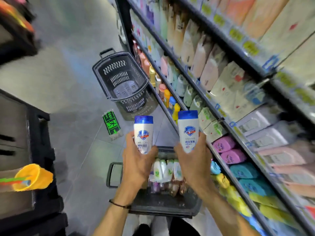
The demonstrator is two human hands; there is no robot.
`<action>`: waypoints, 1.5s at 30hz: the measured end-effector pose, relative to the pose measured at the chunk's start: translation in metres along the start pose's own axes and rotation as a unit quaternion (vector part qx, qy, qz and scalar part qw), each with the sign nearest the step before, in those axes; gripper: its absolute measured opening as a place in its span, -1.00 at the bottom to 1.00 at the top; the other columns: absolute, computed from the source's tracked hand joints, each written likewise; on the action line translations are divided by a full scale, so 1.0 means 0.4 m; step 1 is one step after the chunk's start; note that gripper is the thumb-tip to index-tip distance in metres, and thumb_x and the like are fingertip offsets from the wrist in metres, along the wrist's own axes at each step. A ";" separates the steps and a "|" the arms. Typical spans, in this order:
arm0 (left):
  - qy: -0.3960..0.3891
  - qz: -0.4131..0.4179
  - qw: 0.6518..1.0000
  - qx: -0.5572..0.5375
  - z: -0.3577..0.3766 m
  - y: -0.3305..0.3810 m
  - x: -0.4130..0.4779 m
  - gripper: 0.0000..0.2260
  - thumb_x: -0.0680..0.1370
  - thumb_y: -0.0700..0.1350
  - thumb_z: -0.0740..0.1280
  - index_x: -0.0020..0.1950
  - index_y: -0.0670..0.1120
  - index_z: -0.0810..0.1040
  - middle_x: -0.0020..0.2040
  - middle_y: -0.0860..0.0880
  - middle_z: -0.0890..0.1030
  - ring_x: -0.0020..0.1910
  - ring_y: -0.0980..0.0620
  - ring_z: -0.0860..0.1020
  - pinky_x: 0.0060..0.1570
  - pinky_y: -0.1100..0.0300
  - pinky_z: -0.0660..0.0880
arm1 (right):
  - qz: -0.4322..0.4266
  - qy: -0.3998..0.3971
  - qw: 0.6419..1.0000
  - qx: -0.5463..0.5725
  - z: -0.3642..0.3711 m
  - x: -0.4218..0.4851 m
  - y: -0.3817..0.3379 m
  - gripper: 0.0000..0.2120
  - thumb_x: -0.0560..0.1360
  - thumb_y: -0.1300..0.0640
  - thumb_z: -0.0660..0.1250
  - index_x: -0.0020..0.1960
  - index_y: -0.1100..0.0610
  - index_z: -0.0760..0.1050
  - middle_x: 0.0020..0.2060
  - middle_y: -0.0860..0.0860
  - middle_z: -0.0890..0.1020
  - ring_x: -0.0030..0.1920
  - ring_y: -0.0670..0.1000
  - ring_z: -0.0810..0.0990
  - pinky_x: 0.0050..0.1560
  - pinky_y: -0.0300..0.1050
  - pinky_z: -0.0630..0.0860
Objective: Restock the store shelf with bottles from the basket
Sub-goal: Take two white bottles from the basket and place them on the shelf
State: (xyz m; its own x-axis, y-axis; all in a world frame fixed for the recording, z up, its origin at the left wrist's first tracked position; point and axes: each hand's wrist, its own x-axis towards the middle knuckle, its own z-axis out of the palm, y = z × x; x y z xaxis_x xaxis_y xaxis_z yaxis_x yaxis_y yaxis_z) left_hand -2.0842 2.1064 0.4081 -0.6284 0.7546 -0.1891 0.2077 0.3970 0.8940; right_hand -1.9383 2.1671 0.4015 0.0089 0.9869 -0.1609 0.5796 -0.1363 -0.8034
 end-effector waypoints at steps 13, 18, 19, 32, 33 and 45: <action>-0.057 0.251 0.963 -0.081 -0.146 0.616 -0.100 -0.53 0.38 -0.17 0.52 0.12 0.15 0.37 -0.12 0.10 0.63 -0.23 0.20 0.61 -0.26 0.28 0.51 | -0.099 0.254 0.958 0.085 -0.452 -0.152 -0.445 -0.59 0.44 -0.04 0.48 0.16 0.02 0.37 -0.10 0.06 0.66 -0.14 0.18 0.60 -0.16 0.01 0.51; -0.135 0.335 0.922 -0.135 -0.159 0.793 -0.209 -0.50 0.40 -0.22 0.55 0.18 0.08 0.38 -0.16 0.17 0.62 -0.19 0.21 0.63 -0.26 0.31 0.55 | -0.150 0.358 0.919 0.066 -0.638 -0.269 -0.526 -0.60 0.43 -0.03 0.49 0.15 -0.03 0.37 -0.13 0.01 0.65 -0.19 0.09 0.60 -0.20 0.00 0.51; -0.159 0.347 0.913 -0.146 -0.153 0.823 -0.238 -0.50 0.41 -0.24 0.55 0.19 0.05 0.38 -0.15 0.16 0.63 -0.19 0.23 0.62 -0.26 0.34 0.55 | -0.154 0.376 0.912 0.057 -0.678 -0.297 -0.534 -0.60 0.43 -0.04 0.49 0.13 -0.04 0.36 -0.14 0.00 0.64 -0.21 0.08 0.59 -0.22 -0.01 0.50; -0.323 0.489 0.770 -0.252 0.039 1.122 -0.838 -0.49 0.38 -0.24 0.59 0.17 -0.03 0.39 -0.08 0.14 0.63 -0.20 0.29 0.63 -0.25 0.38 0.53 | -0.137 0.632 0.763 -0.003 -1.229 -0.761 -0.421 -0.58 0.44 -0.04 0.51 0.12 0.05 0.35 -0.16 0.02 0.66 -0.20 0.12 0.65 -0.23 0.02 0.51; -0.333 0.494 0.761 -0.256 0.052 1.133 -0.890 -0.49 0.38 -0.24 0.59 0.18 -0.02 0.38 -0.07 0.14 0.63 -0.19 0.29 0.63 -0.24 0.36 0.53 | -0.138 0.643 0.753 -0.011 -1.270 -0.796 -0.407 -0.58 0.44 -0.04 0.51 0.12 0.04 0.34 -0.14 0.03 0.67 -0.18 0.12 0.65 -0.21 0.04 0.53; -0.399 0.494 0.697 -0.332 0.255 1.320 -1.457 -0.51 0.41 -0.02 0.59 0.17 -0.05 0.39 -0.11 0.10 0.62 -0.24 0.20 0.60 -0.20 0.20 0.57 | -0.161 0.691 0.703 -0.052 -1.760 -1.117 -0.198 -0.55 0.44 -0.11 0.49 0.10 0.09 0.35 -0.15 -0.02 0.66 -0.17 0.08 0.64 -0.14 -0.01 0.49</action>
State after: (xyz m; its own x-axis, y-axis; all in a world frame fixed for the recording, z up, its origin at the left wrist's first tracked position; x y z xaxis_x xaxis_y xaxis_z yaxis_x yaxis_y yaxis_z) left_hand -1.5319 1.9294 0.9491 0.2493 0.6435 0.7237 -0.3155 -0.6525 0.6890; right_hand -1.4146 1.7978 0.9404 0.6042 0.1165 0.7883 0.7892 0.0491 -0.6122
